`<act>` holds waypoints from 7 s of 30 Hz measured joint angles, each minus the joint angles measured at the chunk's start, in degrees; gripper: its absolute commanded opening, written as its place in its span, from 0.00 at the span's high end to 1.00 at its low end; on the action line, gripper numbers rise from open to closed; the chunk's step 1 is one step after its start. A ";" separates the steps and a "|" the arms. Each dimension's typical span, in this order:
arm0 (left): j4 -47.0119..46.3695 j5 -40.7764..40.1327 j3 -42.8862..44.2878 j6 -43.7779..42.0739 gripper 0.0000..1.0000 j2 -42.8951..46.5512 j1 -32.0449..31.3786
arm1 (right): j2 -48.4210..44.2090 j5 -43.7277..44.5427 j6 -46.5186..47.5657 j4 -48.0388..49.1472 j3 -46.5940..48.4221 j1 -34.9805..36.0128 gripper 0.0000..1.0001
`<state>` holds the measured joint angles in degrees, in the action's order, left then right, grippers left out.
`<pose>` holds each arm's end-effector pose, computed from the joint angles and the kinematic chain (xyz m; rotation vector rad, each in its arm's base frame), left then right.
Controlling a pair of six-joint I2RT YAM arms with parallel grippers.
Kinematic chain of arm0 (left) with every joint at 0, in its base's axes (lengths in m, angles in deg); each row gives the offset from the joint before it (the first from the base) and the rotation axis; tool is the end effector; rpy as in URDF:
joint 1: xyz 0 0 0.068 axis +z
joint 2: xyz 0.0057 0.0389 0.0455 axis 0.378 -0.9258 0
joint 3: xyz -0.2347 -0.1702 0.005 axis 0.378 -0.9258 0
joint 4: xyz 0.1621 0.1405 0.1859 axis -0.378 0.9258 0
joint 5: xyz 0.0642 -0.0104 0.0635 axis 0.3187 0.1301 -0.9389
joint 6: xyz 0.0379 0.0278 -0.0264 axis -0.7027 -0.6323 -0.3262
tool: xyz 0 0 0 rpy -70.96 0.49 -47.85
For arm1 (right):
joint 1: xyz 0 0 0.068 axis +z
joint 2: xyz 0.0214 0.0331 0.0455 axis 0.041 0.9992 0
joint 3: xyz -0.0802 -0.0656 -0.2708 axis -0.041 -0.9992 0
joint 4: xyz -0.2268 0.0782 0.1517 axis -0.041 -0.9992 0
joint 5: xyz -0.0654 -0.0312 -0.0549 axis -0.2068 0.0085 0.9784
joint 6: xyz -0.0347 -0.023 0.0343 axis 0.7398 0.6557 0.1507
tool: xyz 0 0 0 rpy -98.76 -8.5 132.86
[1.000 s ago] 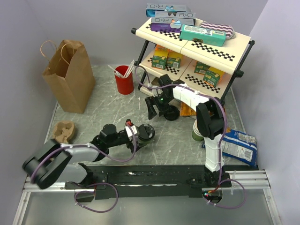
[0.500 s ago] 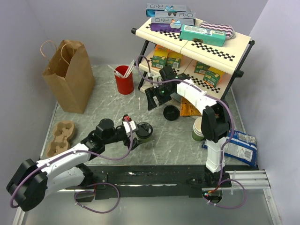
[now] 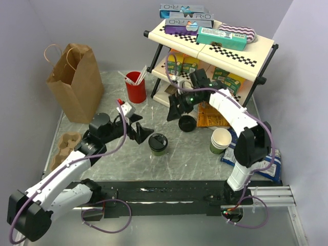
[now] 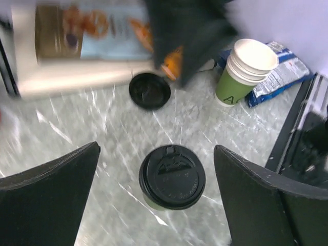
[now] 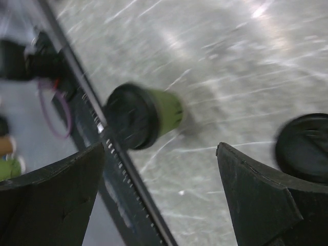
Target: Pack the takeout coffee
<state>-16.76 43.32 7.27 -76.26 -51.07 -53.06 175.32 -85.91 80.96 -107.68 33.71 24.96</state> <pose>0.1879 -0.1296 0.3165 0.6887 1.6126 -0.8456 0.3632 0.1774 0.3291 -0.9239 2.3182 1.0530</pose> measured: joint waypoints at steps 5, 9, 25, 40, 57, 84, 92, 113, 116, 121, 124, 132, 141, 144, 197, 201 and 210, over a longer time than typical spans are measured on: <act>-0.76 2.91 -0.55 12.79 0.01 -8.48 6.71 | -2.29 -3.08 2.99 -1.75 -5.27 3.56 0.05; -5.33 7.37 -5.73 23.39 0.01 -14.80 13.20 | -0.07 -3.39 4.22 -2.93 -8.26 3.96 0.05; -19.80 20.76 -10.75 35.69 0.01 -24.24 15.15 | 5.92 -6.71 6.71 -3.26 -9.81 5.35 0.05; -31.71 25.81 -12.02 43.15 0.01 -36.00 15.19 | 9.49 -14.91 10.05 -3.45 -9.81 5.92 0.05; -39.47 28.35 -10.01 47.82 0.01 -44.22 15.19 | 12.09 -18.38 10.62 -0.22 -13.60 5.92 0.05; -56.98 38.16 -6.45 53.33 0.06 -60.19 16.22 | 11.08 -23.80 -0.98 13.35 -22.67 6.05 0.09; -65.51 40.76 -5.20 57.81 0.07 -65.13 16.48 | 9.38 -23.17 -4.33 18.01 -25.53 6.43 0.09; -58.21 42.49 -3.02 52.13 0.06 -63.52 17.25 | 3.67 -16.17 -11.89 29.40 -31.82 8.70 0.10; -56.26 42.77 -2.36 50.53 0.03 -62.40 17.22 | 2.01 -15.28 -11.67 30.99 -32.98 8.72 0.07; -50.38 42.07 -1.81 46.40 0.01 -59.17 17.68 | -0.39 -12.57 -9.07 30.80 -32.00 8.74 0.02; -46.66 40.98 -1.33 44.35 0.01 -57.16 18.05 | -1.36 -10.56 -6.49 29.38 -29.86 8.87 0.02; -32.85 38.66 2.29 36.54 0.01 -51.54 18.40 | -1.51 -8.81 -2.49 25.38 -27.74 7.96 0.00; -21.62 35.39 4.63 31.93 0.01 -47.21 18.40 | -1.51 -9.16 -2.01 22.49 -26.62 6.12 0.00; -12.90 31.76 8.39 28.61 0.01 -43.28 18.58 | -1.51 -10.08 -2.16 20.90 -24.24 3.26 0.00; 11.15 23.98 -0.42 19.74 0.01 -30.32 17.62 | 5.05 -10.25 -3.67 17.33 -18.10 7.48 0.05; 10.99 24.00 -0.42 19.91 0.01 -30.64 17.44 | 5.05 -10.23 -3.78 18.97 -20.28 7.78 0.05; 10.34 23.91 0.55 20.13 0.02 -32.33 16.63 | 5.05 -16.48 -7.04 28.06 -26.29 6.97 0.06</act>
<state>-6.42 67.23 7.82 -56.13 -83.39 -36.43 180.37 -102.39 73.92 -79.61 7.42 31.94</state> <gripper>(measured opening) 0.986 0.946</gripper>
